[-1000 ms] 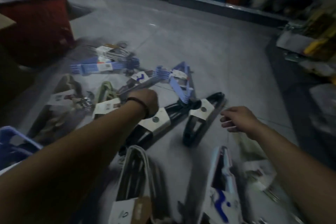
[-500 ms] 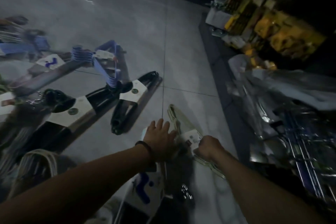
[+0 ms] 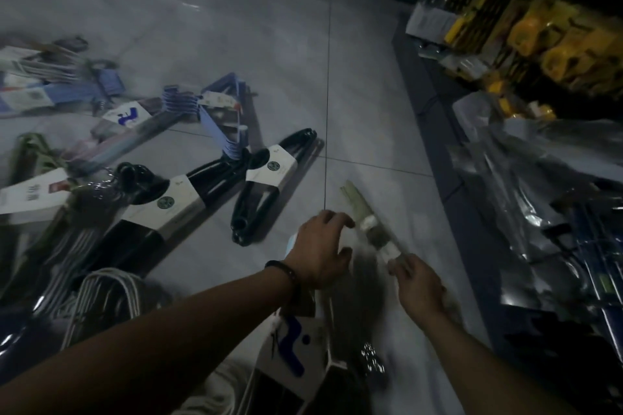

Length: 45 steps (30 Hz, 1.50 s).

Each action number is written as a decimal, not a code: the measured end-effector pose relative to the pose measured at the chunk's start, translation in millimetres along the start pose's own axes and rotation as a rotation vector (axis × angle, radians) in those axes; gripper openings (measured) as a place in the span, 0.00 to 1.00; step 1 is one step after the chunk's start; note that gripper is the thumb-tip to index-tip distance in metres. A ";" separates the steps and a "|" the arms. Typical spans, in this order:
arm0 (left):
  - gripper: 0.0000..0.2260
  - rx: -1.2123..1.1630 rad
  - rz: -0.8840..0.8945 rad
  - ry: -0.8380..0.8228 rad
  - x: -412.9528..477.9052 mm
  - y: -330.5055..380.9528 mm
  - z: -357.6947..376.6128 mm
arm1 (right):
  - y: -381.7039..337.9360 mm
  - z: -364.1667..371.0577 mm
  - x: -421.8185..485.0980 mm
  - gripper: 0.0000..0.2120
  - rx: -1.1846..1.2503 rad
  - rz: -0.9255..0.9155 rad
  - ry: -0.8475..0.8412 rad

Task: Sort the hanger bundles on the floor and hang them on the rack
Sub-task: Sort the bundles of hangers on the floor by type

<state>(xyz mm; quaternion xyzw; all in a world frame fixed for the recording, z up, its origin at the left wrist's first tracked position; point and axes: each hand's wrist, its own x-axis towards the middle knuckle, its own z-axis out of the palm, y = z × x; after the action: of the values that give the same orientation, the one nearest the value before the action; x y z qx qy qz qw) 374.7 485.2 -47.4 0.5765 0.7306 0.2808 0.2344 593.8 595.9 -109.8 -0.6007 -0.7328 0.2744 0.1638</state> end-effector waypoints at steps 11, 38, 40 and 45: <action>0.15 -0.725 -0.378 0.232 2.2 -25.0 -127.4 | -212.2 -54.7 13.9 0.19 0.487 -0.125 0.149; 0.15 -0.881 -0.261 0.756 -168.7 -209.3 -400.9 | -512.0 118.6 -72.1 0.11 1.067 -0.186 -0.519; 0.14 -0.847 -0.288 0.760 -171.3 -225.8 -403.2 | -515.6 138.9 -72.4 0.11 1.066 -0.218 -0.549; 0.16 -0.832 -0.350 0.744 -179.8 -269.3 -397.9 | -506.6 199.9 -71.5 0.10 0.994 -0.258 -0.565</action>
<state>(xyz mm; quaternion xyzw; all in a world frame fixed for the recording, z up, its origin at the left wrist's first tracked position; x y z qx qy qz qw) -41.3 206.5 64.1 0.1693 0.6766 0.6846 0.2118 95.5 420.7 41.0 -0.2614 -0.5986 0.7126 0.2561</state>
